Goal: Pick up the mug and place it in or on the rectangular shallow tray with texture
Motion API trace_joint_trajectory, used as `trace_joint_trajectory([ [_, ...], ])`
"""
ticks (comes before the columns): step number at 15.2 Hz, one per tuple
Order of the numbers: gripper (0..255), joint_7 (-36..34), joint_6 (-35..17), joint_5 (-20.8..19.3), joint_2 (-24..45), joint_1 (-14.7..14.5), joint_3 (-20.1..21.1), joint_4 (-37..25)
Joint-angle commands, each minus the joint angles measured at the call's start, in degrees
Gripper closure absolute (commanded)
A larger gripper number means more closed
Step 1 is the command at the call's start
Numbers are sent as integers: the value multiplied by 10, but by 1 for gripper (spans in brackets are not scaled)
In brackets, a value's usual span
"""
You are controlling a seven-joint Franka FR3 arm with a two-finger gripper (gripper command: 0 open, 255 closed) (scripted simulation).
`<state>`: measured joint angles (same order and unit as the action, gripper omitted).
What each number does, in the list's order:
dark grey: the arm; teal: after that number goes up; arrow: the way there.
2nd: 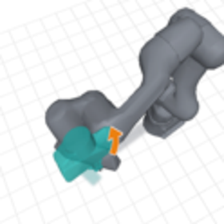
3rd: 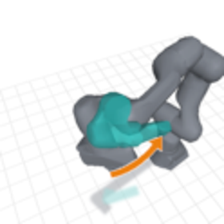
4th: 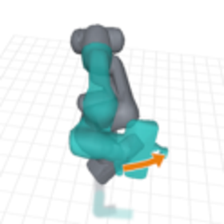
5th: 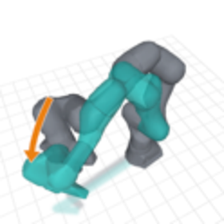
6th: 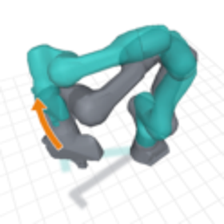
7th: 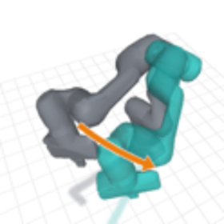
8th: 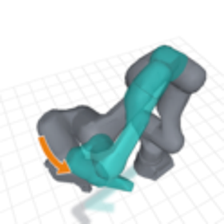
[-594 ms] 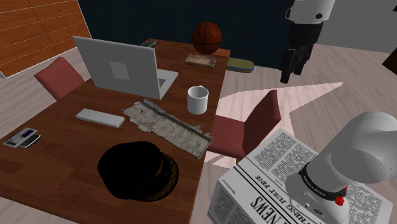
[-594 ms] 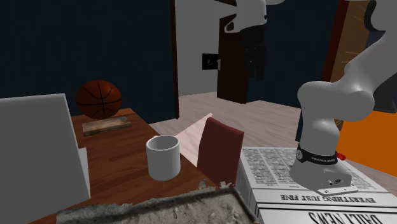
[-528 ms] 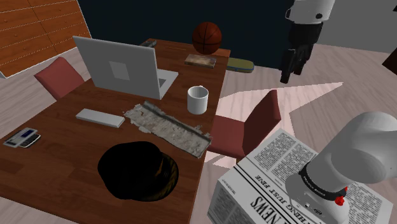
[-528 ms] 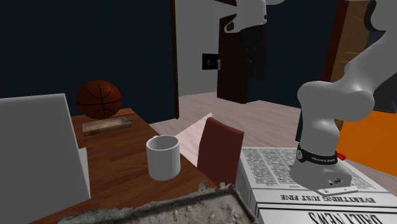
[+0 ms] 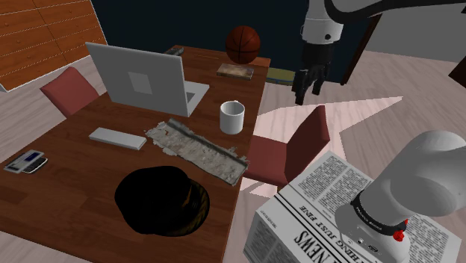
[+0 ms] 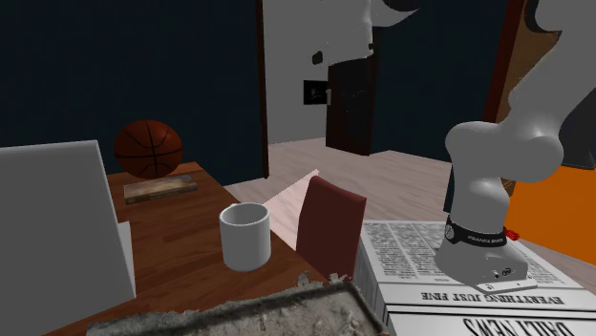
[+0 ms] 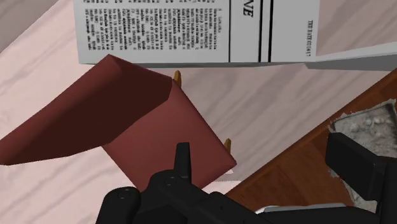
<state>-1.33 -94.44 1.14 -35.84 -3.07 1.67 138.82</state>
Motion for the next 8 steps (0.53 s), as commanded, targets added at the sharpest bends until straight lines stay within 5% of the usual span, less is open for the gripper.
trace_joint_trajectory([
  [1, 0, -8, -33, 5, 42, -5, 9, -14],
  [8, 0, -41, -131, 12, 180, -19, 42, -70],
])
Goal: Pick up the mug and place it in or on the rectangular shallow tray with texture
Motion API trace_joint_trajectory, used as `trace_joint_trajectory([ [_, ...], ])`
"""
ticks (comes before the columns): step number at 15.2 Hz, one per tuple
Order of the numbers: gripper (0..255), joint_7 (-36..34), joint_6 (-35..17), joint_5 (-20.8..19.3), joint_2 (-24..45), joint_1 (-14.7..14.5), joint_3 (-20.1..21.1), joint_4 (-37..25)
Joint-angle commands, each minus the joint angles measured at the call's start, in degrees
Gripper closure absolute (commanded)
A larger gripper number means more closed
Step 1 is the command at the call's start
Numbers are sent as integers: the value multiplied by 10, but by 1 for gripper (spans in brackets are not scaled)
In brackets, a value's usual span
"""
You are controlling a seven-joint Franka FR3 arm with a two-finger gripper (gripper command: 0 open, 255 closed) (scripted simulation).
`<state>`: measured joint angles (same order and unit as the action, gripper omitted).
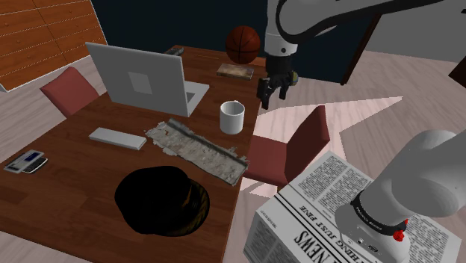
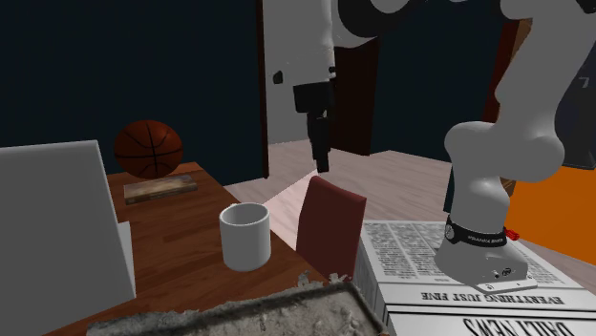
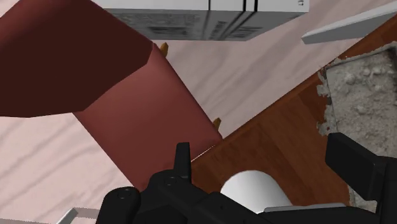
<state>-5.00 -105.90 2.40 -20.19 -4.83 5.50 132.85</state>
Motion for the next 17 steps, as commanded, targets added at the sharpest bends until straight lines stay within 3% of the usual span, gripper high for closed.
trace_joint_trajectory([
  [1, 0, -9, -28, -1, 43, -3, 8, -21],
  [14, 0, -78, -117, -45, 311, -33, 45, -223],
  [17, 0, -79, -138, -47, 319, -34, 45, -209],
])
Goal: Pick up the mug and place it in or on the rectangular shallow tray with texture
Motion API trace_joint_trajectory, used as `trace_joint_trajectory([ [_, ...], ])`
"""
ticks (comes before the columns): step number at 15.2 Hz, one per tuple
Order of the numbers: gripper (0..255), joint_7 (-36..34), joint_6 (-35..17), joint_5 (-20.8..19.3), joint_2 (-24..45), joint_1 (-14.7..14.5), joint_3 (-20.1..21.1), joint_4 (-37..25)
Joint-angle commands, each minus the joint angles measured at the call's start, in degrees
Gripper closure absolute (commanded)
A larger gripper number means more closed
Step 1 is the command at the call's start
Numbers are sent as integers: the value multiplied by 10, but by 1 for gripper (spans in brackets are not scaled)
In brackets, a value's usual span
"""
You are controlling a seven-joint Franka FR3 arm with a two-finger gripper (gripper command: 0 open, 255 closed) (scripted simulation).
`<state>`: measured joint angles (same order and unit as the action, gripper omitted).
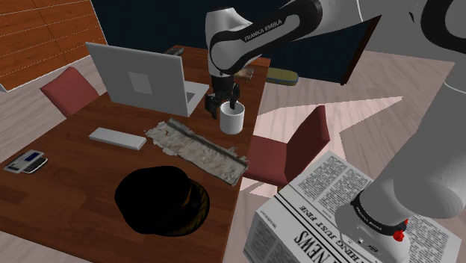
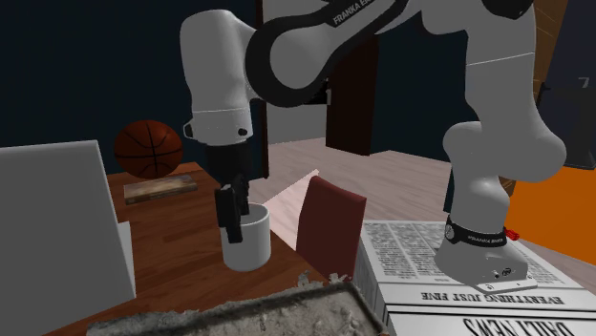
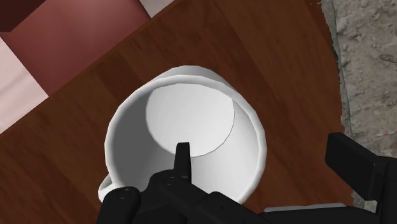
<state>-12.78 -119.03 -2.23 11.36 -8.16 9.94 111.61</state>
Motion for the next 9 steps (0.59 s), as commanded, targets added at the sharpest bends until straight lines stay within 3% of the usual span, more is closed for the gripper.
trace_joint_trajectory([
  [1, 0, -2, -14, -2, 7, -1, 0, 7],
  [9, 0, -3, -40, -4, 18, -1, -1, 21],
])
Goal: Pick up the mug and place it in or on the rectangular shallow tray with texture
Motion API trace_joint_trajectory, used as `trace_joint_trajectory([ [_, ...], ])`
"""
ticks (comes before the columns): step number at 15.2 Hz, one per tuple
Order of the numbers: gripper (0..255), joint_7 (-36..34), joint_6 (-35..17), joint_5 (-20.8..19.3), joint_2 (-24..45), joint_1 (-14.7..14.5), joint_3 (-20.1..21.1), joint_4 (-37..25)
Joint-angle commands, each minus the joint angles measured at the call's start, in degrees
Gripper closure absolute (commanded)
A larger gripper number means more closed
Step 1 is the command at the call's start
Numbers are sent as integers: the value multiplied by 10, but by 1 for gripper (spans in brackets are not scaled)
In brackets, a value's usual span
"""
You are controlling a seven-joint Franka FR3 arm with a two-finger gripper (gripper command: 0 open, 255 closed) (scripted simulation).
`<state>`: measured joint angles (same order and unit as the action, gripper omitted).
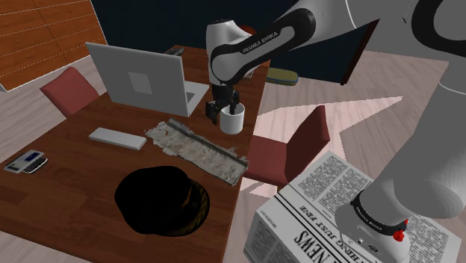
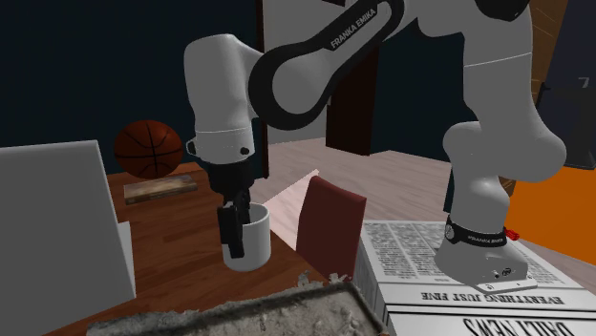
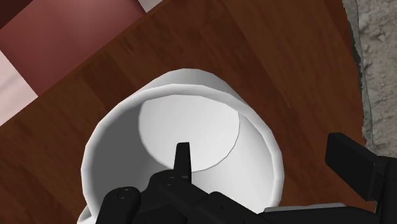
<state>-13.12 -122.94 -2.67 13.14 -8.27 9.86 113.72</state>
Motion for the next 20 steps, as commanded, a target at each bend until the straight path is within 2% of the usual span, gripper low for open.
trace_joint_trajectory([
  [1, 0, 0, 0, 0, 0, 0, 0, 0],
  [3, 0, 0, 0, 0, 0, 0, 0, 0],
  [4, 255, 0, 0, 0, 0, 0, 0, 0],
  [13, 255, 0, 0, 0, 0, 0, 0, 0],
  [20, 255, 4, 48, 6, -25, 1, 1, -24],
])
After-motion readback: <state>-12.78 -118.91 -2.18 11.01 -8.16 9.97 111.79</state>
